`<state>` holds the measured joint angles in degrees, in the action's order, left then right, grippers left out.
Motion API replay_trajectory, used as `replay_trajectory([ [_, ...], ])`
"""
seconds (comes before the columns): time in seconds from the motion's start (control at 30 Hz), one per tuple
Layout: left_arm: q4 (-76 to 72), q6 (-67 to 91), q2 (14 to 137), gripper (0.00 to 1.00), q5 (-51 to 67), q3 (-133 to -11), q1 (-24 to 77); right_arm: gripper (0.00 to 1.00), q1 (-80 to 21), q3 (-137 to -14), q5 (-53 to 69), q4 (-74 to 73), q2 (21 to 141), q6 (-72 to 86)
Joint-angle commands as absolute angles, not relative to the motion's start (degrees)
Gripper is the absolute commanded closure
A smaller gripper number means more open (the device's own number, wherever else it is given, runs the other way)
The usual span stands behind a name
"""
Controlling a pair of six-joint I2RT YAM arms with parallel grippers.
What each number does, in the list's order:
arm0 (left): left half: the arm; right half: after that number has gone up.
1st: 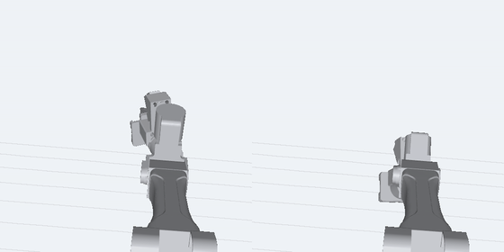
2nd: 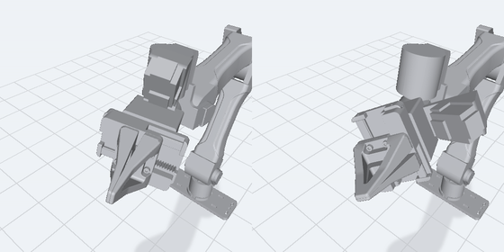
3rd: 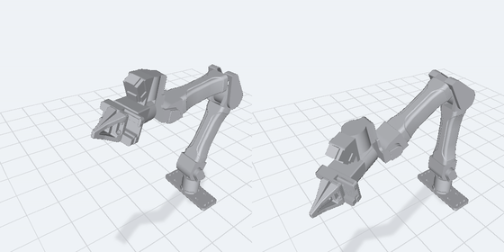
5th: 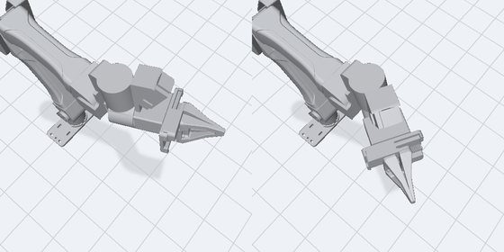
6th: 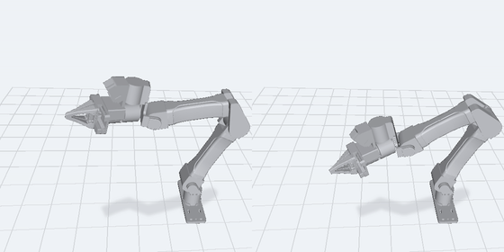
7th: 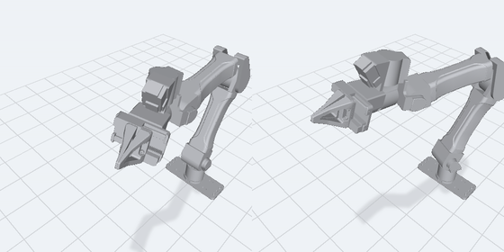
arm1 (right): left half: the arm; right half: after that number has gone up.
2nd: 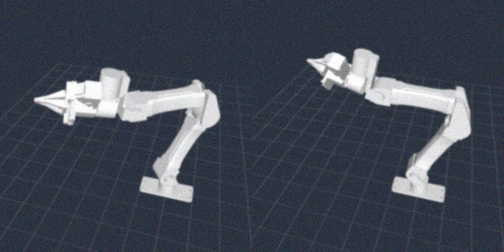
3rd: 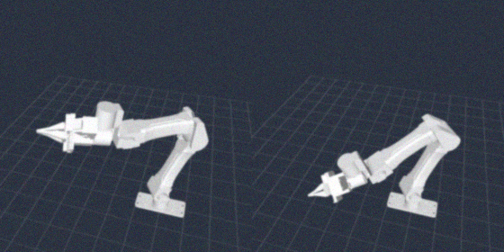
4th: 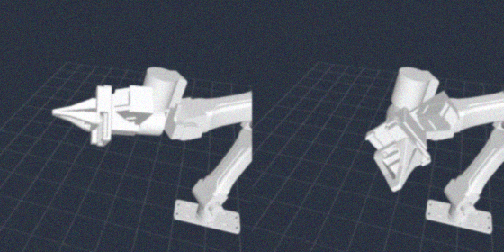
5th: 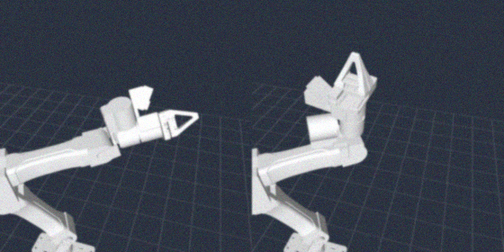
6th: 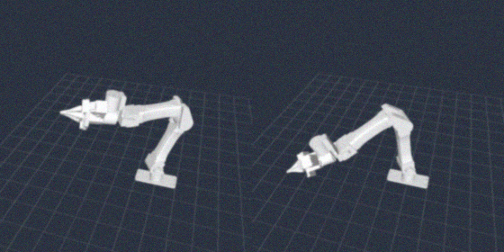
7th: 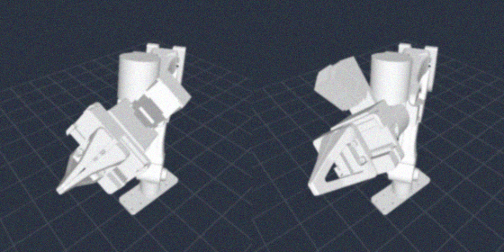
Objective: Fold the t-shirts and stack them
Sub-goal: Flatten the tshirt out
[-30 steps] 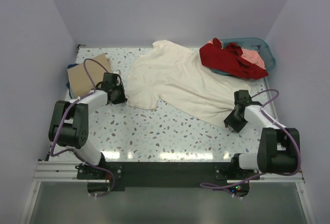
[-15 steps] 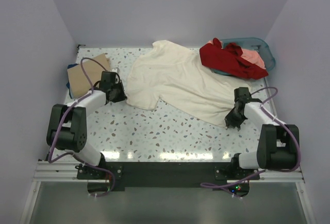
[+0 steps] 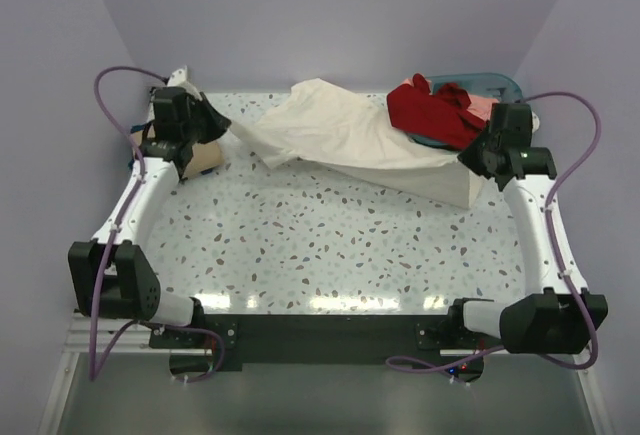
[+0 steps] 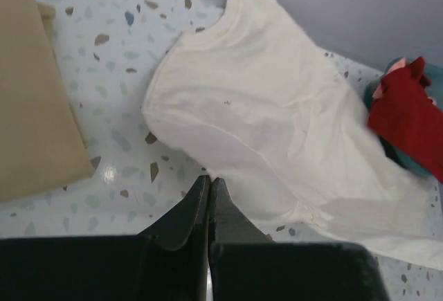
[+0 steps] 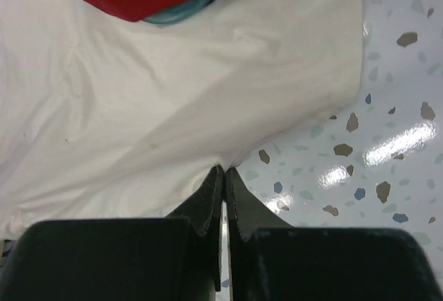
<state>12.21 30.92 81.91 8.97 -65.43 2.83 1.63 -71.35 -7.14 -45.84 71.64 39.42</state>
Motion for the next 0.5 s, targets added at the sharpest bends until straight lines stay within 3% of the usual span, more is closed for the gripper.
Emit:
replay_trajectory([
  [0.0,12.39,31.47,78.05,1.00,8.70,-76.51,1.23,1.00,1.58,-81.46,-9.58,-47.55,68.82,34.37],
  [0.47,18.10,25.58,67.95,1.00,-5.36,-103.70,0.00,1.00,1.49,-109.41,-10.28,-40.78,65.30,26.45],
])
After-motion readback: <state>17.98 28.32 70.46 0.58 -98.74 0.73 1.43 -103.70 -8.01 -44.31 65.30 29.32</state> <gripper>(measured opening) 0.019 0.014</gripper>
